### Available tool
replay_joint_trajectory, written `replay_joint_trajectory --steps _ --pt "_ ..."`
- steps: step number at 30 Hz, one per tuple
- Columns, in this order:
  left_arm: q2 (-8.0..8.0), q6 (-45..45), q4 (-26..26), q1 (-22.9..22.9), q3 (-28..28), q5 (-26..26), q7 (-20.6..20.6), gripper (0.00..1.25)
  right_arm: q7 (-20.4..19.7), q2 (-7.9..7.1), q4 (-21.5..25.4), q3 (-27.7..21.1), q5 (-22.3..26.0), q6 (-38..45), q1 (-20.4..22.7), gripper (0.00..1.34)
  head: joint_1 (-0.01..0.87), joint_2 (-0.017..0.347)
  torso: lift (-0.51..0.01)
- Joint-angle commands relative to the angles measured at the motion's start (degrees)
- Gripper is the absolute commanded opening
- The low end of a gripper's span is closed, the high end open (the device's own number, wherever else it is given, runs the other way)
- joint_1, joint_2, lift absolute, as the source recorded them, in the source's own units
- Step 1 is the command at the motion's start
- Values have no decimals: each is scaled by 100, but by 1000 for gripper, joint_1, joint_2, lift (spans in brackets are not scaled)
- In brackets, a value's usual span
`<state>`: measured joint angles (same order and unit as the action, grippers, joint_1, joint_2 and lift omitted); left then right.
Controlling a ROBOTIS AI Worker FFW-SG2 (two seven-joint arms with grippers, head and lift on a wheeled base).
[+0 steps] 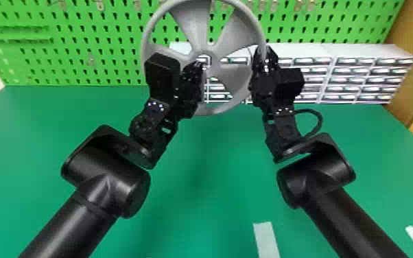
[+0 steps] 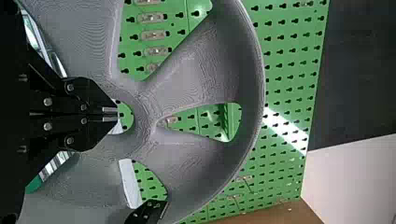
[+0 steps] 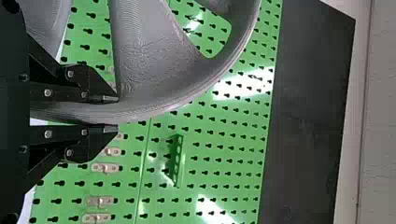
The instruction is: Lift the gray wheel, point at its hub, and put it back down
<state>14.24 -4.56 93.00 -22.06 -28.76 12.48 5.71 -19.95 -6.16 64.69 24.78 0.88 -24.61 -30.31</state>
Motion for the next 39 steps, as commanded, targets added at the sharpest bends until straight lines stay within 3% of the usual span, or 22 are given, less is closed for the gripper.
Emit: replay_joint_trajectory --steps 1,26,39 --pt "0 8 -1 0 2 0 0 28 0 -8 0 0 0 0 -1 9 692 48 -88" --pt "0 78 26 26 -42 79 -88 28 0 -17 0 -26 -9 44 -1 9 692 48 -88" --pt "26 -54 755 536 257 88 -580 28 0 -26 35 -88 97 237 -10 9 692 48 -88"
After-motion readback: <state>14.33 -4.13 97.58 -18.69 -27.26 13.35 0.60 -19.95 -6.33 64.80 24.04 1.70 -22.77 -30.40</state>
